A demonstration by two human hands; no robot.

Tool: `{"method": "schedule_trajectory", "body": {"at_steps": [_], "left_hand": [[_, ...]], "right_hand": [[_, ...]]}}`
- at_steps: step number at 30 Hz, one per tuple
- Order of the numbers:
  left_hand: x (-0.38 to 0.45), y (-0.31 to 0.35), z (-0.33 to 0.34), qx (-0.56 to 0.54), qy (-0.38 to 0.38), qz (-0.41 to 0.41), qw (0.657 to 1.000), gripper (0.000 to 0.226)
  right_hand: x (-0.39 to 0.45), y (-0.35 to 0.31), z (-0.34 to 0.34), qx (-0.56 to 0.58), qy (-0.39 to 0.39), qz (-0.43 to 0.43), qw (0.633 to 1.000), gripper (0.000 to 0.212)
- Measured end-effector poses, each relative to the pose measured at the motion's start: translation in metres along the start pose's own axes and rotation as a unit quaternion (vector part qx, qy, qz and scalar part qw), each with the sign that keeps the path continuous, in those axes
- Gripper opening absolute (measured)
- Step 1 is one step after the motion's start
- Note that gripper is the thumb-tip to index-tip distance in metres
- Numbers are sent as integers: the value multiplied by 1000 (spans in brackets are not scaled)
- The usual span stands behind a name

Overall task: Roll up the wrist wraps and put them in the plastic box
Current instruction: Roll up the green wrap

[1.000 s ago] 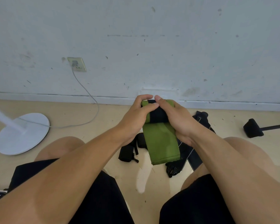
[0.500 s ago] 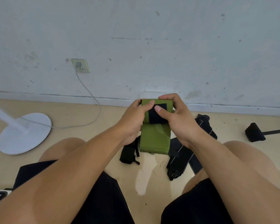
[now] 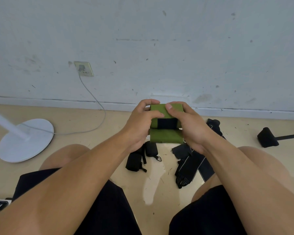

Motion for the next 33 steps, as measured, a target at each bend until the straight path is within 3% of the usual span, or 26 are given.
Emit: {"method": "schedule_trajectory", "body": {"at_steps": [7, 11, 14, 17, 23, 27, 33], "left_hand": [[-2, 1, 3, -35, -12, -60, 997, 40], [-3, 0, 3, -67, -35, -92, 993, 26], [-2, 0, 1, -88, -28, -87, 992, 19], [-1, 0, 1, -99, -28, -69, 992, 30], [-1, -2, 4, -15, -5, 1, 1000, 47], [-2, -12, 6, -26, 37, -25, 999, 47], [2, -28, 4, 86, 117, -57, 988, 39]], "right_hand": [[-1, -9, -10, 29, 8, -47, 998, 26], [0, -9, -12, 5, 8, -57, 998, 23], [1, -9, -11, 5, 11, -48, 999, 6], [2, -8, -10, 14, 19, -35, 999, 13], [1, 5, -3, -50, 33, 52, 997, 52], [-1, 5, 2, -72, 62, 3, 996, 43], [-5, 18, 17, -88, 49, -15, 995, 41]]}}
Point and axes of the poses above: each hand's wrist, its own x-axis towards the middle knuckle, its own z-axis out of the palm, y = z × x, the point moved 3 cm from there along x, towards the middle knuckle, and after that the axes turned 2 degrees about x, right-handed, at the moved point
